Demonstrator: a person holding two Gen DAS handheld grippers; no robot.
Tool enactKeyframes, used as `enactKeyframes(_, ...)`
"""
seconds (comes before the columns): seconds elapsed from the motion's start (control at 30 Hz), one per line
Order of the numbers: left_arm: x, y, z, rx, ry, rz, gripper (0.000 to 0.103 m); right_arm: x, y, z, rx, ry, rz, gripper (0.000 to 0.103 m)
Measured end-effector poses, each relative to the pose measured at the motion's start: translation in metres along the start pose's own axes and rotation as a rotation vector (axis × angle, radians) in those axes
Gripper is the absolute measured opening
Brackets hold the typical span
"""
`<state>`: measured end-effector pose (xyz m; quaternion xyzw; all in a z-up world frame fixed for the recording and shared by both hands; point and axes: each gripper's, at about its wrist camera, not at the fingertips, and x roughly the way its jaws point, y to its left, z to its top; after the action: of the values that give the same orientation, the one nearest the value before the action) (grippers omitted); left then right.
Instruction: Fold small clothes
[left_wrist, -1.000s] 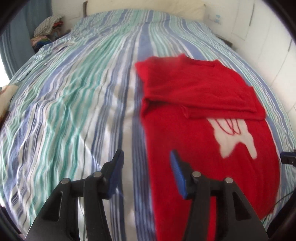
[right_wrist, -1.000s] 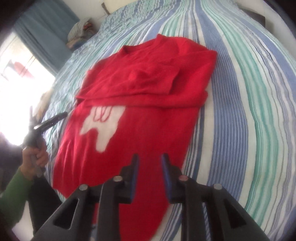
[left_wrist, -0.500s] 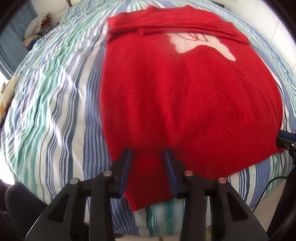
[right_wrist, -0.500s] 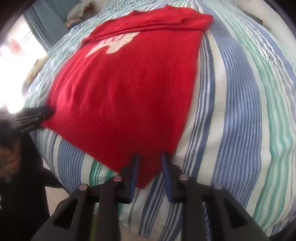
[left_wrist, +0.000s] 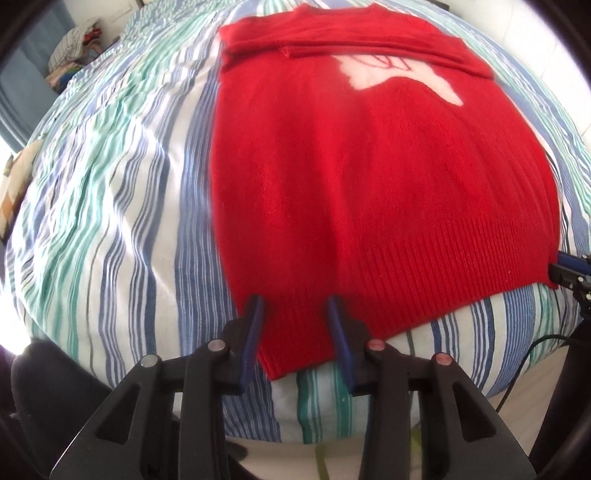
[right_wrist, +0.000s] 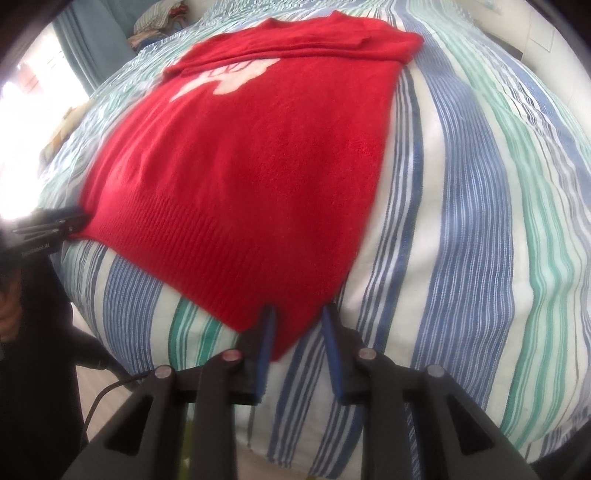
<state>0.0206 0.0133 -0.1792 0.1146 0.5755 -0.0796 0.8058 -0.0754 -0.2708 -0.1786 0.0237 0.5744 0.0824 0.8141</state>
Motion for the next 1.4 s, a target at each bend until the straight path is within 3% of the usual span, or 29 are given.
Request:
enactKeyframes(0.27,-0.015,0.019,-0.026,-0.018,0.154,-0.013,0.035,-0.001,0.003,-0.002,0.026,0.070,0.007,0.026)
enactKeyframes(0.37,-0.038,0.031,-0.030,-0.026,0.103,0.012,0.039,-0.007,0.002,-0.004,0.043,0.144,0.012,0.028)
enactKeyframes(0.5,-0.059,0.038,-0.021,-0.050,0.020,0.073,0.056,-0.027,-0.002,-0.011,0.071,0.110,0.041,0.031)
enactKeyframes(0.7,-0.063,0.040,-0.008,-0.073,-0.014,0.084,0.056,-0.045,-0.015,-0.012,0.133,0.050,0.044,0.034)
enactKeyframes(0.97,-0.061,0.032,-0.003,-0.056,-0.024,0.098,0.057,-0.050,-0.021,-0.007,0.153,0.037,0.037,0.034)
enactKeyframes(1.07,-0.059,0.032,-0.002,-0.056,-0.022,0.101,0.062,-0.049,-0.021,-0.005,0.157,0.035,0.042,0.034)
enactKeyframes(1.13,-0.057,0.034,-0.003,-0.066,-0.013,0.097,0.071,-0.049,-0.019,-0.004,0.156,0.032,0.044,0.038)
enactKeyframes(1.17,-0.055,0.037,-0.004,-0.082,-0.007,0.085,0.076,-0.049,-0.019,-0.004,0.156,0.029,0.045,0.045)
enactKeyframes(1.2,-0.054,0.041,-0.005,-0.102,-0.002,0.064,0.077,-0.050,-0.018,-0.003,0.159,0.023,0.045,0.054)
enactKeyframes(1.27,-0.049,0.048,-0.007,-0.146,0.012,0.010,0.077,-0.053,-0.018,-0.001,0.167,0.009,0.035,0.061)
enactKeyframes(1.37,-0.043,0.053,-0.009,-0.188,0.029,-0.029,0.083,-0.062,-0.012,0.005,0.131,-0.023,-0.060,0.063)
enactKeyframes(1.4,-0.041,0.053,-0.009,-0.191,0.034,-0.027,0.085,-0.064,-0.009,0.008,0.118,-0.032,-0.101,0.068)
